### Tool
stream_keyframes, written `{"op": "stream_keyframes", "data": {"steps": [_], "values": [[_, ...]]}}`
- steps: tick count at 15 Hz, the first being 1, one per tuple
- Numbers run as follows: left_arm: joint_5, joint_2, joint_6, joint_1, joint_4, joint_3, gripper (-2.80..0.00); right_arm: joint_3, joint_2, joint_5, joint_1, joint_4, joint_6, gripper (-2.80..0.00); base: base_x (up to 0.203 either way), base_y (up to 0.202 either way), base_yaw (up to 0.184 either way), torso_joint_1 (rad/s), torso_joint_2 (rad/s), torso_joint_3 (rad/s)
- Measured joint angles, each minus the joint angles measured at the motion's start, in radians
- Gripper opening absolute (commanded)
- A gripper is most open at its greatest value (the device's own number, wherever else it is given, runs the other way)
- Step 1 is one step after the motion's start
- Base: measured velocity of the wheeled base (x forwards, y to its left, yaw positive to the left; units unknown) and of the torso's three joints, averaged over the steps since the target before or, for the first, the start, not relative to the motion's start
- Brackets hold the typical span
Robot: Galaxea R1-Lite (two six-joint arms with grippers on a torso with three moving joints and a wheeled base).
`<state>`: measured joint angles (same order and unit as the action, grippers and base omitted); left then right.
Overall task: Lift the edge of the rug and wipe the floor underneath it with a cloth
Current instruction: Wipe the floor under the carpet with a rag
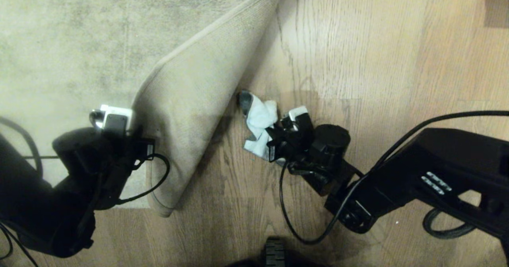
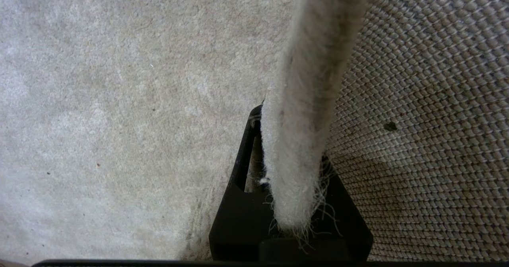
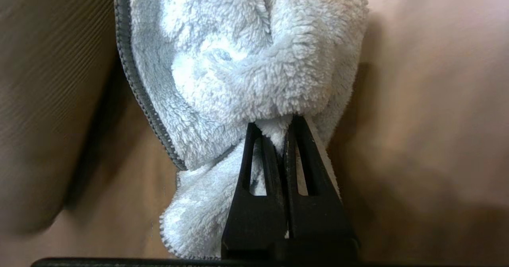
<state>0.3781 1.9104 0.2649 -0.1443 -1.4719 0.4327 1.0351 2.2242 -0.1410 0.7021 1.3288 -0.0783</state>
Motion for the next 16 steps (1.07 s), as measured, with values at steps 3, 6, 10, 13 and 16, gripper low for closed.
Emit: {"op": "stream_keyframes", "data": {"steps": [3, 6, 10, 13, 16], "values": [[0.0, 0.0, 0.001, -0.001, 0.0, -0.002, -2.8, -0.007, -0.081, -0.006, -0.033, -0.045, -0.003, -2.8, 0.0, 0.0, 0.0, 0.0, 0.0, 0.0], [0.0, 0.001, -0.001, -0.001, 0.0, -0.001, -2.8, -0.014, -0.18, -0.007, -0.047, -0.12, -0.011, -2.8, 0.0, 0.0, 0.0, 0.0, 0.0, 0.0], [0.0, -0.001, 0.0, 0.0, 0.0, -0.001, -2.8, -0.069, -0.32, -0.007, 0.021, -0.242, -0.044, -2.8, 0.0, 0.0, 0.0, 0.0, 0.0, 0.0], [0.0, -0.002, -0.001, -0.001, 0.001, -0.002, -2.8, -0.124, -0.368, -0.008, 0.162, -0.256, -0.045, -2.8, 0.0, 0.0, 0.0, 0.0, 0.0, 0.0], [0.0, -0.004, 0.0, 0.0, 0.0, -0.002, -2.8, -0.181, -0.352, -0.022, 0.31, -0.242, -0.043, -2.8, 0.0, 0.0, 0.0, 0.0, 0.0, 0.0]]}}
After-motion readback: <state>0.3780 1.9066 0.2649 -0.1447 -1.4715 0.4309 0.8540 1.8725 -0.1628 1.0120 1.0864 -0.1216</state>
